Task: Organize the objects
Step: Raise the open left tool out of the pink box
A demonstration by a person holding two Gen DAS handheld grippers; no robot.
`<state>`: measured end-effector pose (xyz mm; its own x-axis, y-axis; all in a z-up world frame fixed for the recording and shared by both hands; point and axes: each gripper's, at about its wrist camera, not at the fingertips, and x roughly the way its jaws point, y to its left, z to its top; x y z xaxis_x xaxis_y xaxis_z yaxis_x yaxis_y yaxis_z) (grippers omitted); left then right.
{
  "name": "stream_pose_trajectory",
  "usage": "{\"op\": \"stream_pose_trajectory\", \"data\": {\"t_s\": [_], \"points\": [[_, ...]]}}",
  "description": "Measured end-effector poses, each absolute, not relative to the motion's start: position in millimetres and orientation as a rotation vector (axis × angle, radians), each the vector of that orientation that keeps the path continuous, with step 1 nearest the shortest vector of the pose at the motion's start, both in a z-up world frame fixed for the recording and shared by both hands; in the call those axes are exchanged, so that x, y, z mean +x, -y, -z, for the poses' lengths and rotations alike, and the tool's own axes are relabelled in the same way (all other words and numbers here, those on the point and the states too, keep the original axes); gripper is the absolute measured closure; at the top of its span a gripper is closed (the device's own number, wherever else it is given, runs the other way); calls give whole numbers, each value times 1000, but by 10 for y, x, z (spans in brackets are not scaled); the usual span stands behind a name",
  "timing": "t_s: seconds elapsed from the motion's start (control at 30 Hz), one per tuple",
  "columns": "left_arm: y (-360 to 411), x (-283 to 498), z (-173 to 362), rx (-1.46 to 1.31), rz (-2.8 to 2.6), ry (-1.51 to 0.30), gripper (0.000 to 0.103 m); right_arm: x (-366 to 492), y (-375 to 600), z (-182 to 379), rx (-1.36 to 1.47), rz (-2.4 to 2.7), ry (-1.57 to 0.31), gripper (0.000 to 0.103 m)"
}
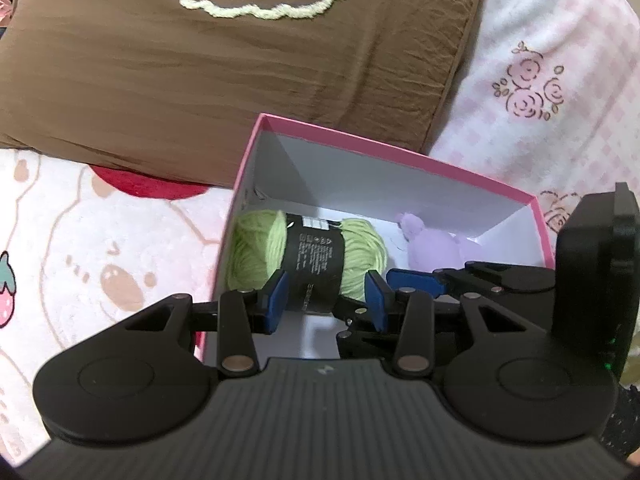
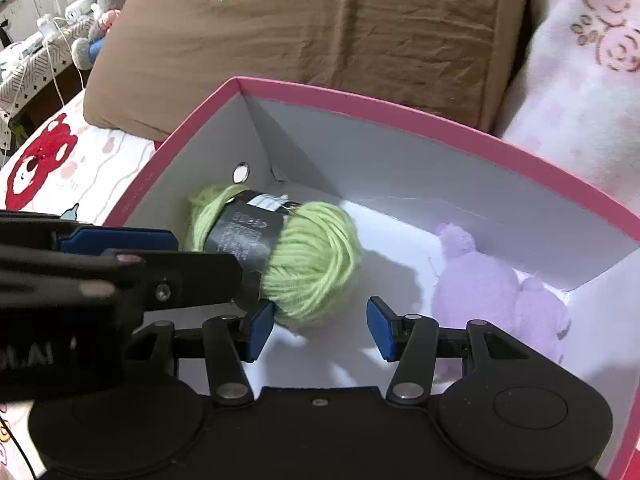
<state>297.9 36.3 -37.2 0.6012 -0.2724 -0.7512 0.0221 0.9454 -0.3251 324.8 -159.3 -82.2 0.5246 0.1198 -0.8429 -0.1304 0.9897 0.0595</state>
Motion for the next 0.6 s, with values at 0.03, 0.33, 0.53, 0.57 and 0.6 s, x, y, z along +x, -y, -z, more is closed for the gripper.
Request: {"op": "stream_pose_trajectory", "data": {"t_s": [0.03, 0.33, 0.53, 0.57, 0.6], "points": [[-380, 2972, 363, -299, 172, -913, 62, 3256, 1576, 813, -22, -151, -1000, 47], [-451, 2823, 217, -288, 162, -926, 53, 2848, 1590, 655, -107, -187, -913, 44], [-436, 2590, 39, -200, 142, -954, 48, 2578, 1666, 458, -59, -161, -862, 44], [-430, 2527, -19, -175, 140, -953, 48, 2520, 1688, 407, -46, -157, -853, 44], [-428, 2476, -70, -155, 136, -948, 48, 2459, 1702, 354, -36, -149, -842, 43]]}}
